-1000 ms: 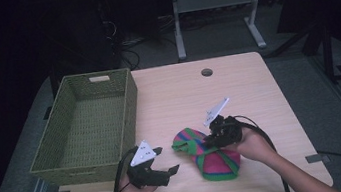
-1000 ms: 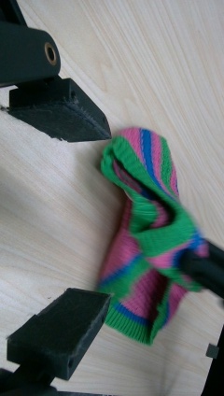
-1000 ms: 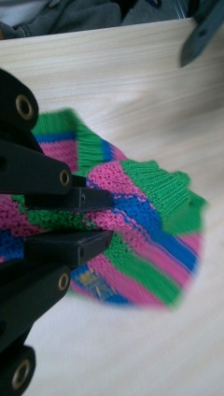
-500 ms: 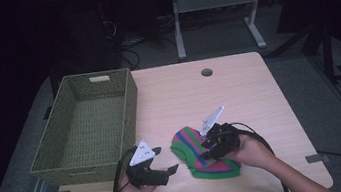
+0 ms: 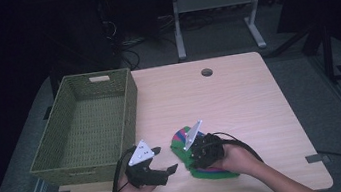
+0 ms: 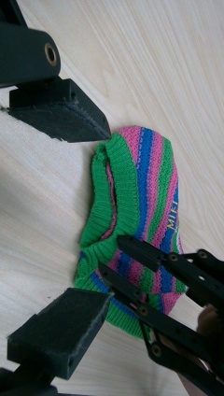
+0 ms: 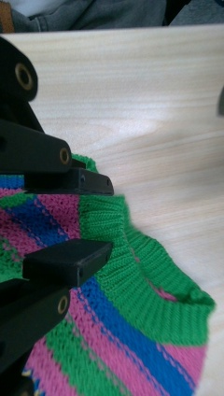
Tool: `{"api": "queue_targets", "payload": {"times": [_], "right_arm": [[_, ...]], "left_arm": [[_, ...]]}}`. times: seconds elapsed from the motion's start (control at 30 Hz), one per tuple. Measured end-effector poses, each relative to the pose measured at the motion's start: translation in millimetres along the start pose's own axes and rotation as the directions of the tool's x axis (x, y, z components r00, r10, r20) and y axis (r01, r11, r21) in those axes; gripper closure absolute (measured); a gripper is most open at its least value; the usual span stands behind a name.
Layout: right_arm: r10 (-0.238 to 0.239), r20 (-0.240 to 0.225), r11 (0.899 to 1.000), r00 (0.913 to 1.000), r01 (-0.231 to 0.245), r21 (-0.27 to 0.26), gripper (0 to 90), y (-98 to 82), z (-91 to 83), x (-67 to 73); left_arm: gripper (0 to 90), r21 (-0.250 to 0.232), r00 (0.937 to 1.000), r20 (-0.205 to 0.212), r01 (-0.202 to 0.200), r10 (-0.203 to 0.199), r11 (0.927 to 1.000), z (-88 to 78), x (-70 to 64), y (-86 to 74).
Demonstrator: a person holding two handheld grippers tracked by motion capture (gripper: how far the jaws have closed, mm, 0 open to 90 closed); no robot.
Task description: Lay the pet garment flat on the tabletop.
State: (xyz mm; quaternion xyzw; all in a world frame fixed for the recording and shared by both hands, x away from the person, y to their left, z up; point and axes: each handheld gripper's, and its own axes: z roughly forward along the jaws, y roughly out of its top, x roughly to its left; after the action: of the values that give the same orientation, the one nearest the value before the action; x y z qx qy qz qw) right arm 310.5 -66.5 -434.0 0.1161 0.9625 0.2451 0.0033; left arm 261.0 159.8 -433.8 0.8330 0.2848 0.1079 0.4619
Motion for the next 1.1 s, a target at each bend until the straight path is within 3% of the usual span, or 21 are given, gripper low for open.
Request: {"api": "queue_targets", "payload": {"times": [0.27, 0.53, 0.7, 1.1], "right_arm": [[-0.023, 0.044, 1.0, 0.9988, 0.023, 0.015, 69.8, 0.7, 8.9, 7.0], [-0.024, 0.042, 1.0, 0.9989, 0.024, 0.0, 83.3, -0.7, 5.6, 6.2], [-0.01, 0.031, 1.0, 0.9995, 0.01, -0.008, 84.7, -1.6, 1.8, 3.9], [0.007, 0.02, 0.995, 0.9998, -0.004, -0.103, 85.6, 1.7, -31.8, 0.4]], "left_arm": [[17.5, 0.006, 1.0, 0.003, -0.001, 0.001, 1.0, 0.5, 0.4, 0.0], [17.5, 0.008, 1.0, 0.004, -0.001, 0.001, 1.0, 0.9, 0.3, -0.1], [17.6, 0.006, 1.0, 0.002, -0.004, 0.004, 1.0, 0.5, 0.9, -0.1], [17.6, 0.004, 1.0, 0.003, -0.009, 0.009, 1.0, 2.1, -2.0, 1.0]]}}
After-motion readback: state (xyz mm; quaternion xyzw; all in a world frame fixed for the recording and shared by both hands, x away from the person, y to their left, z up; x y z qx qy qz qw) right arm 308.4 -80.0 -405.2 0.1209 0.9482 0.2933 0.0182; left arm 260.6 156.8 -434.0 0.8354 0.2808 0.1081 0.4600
